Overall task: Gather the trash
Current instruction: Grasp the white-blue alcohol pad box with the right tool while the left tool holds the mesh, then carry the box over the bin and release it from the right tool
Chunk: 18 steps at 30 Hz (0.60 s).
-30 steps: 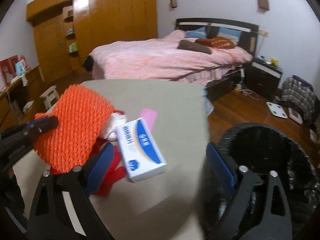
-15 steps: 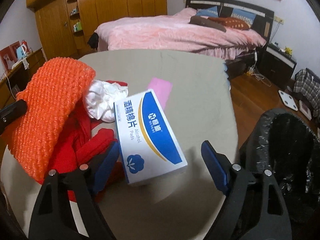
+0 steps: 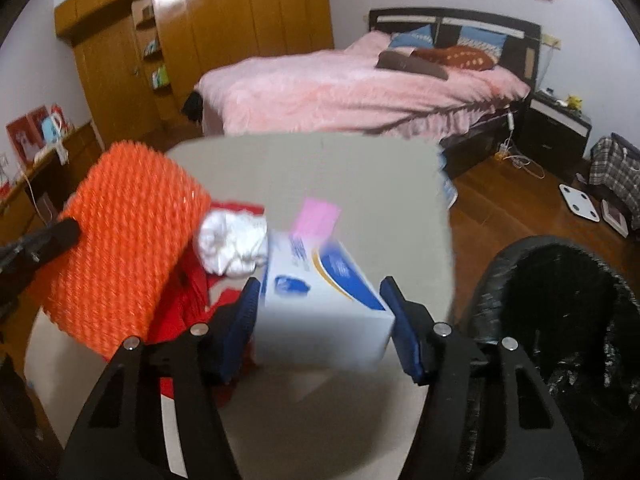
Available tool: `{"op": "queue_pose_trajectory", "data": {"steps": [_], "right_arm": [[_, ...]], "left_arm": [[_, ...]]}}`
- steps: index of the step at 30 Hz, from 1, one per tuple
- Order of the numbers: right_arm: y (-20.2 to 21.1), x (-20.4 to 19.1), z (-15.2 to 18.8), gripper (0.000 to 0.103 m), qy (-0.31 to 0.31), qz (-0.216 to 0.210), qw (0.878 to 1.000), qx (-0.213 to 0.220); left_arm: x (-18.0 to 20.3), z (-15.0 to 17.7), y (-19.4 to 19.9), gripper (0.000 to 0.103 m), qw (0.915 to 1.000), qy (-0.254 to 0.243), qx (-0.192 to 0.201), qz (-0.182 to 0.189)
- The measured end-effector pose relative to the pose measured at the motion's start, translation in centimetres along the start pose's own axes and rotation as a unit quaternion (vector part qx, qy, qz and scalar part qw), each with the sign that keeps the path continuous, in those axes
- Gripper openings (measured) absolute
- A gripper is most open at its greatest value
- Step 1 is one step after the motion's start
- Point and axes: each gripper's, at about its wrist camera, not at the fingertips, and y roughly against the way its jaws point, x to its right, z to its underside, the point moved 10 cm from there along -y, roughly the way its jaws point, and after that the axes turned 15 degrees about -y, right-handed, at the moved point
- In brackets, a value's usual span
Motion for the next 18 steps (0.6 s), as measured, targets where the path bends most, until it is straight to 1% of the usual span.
{"op": "queue_pose_trajectory", "data": {"steps": [3,6,10,13,15,18], "right_arm": [[1.9,0.4,-0.9,0.058,-0.011,-0.008,1.000,0.013],[2.7,0.8,-1.1,0.058,-0.018,-0.013,1.000,0.011],[2.7,1.1,0.1,0.058,-0.022,-0.010,1.000,-0.003],[3.0,0.8,0.4,0.058,-0.021,-0.014,1.000,-0.003],[3.8,0.5,-0.2,0.058,-0.019,-0.018,1.000,0.005],[5.1,0.6,-1.5,0.058,-0.021,-0.021,0.999,0.023]], "left_arm": [[0.9,-1.0,0.6,0.012,0.9999,-0.004,0.013,0.007],[1.8,-1.5,0.9,0.012,0.9997,-0.013,0.018,0.010],[2.3,-0.6,0.3,0.012,0.9998,-0.011,0.003,0.016],[2.4,-0.2,0.0,0.012,0.9997,-0.006,-0.007,0.021],[2.6,-0.3,0.1,0.012,0.9997,-0.006,-0.006,0.023],[3.1,-1.3,0.6,0.012,0.9996,-0.008,0.005,0.029]]}}
